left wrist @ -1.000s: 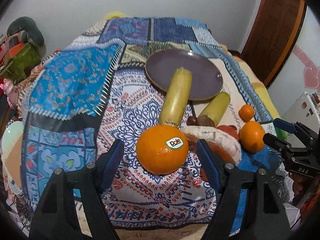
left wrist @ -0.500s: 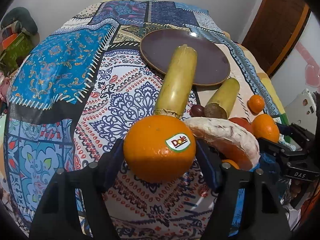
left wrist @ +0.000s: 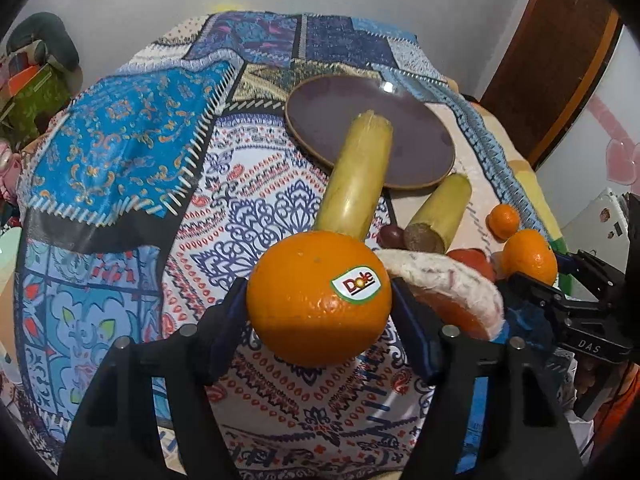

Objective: Organize fruits
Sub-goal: 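Grasp the Dole-stickered orange with the left gripper while the right gripper grasps the plain orange, then carry both oranges onto the purple plate and open both grippers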

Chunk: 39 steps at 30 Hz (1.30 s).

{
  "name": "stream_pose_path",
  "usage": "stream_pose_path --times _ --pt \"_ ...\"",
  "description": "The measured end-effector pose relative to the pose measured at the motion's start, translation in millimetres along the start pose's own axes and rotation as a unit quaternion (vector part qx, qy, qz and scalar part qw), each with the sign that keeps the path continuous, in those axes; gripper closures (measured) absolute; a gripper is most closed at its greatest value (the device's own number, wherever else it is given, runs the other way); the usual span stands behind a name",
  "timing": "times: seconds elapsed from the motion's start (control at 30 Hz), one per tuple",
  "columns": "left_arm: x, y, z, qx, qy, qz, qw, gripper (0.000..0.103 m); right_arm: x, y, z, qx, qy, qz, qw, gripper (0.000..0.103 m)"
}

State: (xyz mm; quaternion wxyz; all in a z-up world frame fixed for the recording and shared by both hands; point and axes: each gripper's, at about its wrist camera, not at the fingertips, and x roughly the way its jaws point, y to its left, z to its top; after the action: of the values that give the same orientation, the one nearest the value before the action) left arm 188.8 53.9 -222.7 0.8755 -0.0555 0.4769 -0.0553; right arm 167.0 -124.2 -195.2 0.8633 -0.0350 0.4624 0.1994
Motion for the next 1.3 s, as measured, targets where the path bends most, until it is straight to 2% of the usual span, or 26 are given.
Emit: stream_pose_path --times 0.33,0.73,1.0,1.3 --pt "-45 -8 26 0.006 -0.067 0.015 0.9976 0.034 -36 4 32 -0.006 -0.071 -0.002 0.997 0.040" --pt "-72 -11 72 0.010 -0.132 0.016 0.9911 0.034 -57 5 86 -0.019 -0.148 -0.015 0.989 0.040" --pt "-67 -14 104 0.013 -0.151 0.014 0.9883 0.034 -46 1 116 -0.021 -0.171 -0.024 0.985 0.040" --pt "-37 -9 134 0.010 -0.147 0.015 0.9890 0.034 -12 -7 141 -0.023 -0.163 -0.034 0.986 0.040"
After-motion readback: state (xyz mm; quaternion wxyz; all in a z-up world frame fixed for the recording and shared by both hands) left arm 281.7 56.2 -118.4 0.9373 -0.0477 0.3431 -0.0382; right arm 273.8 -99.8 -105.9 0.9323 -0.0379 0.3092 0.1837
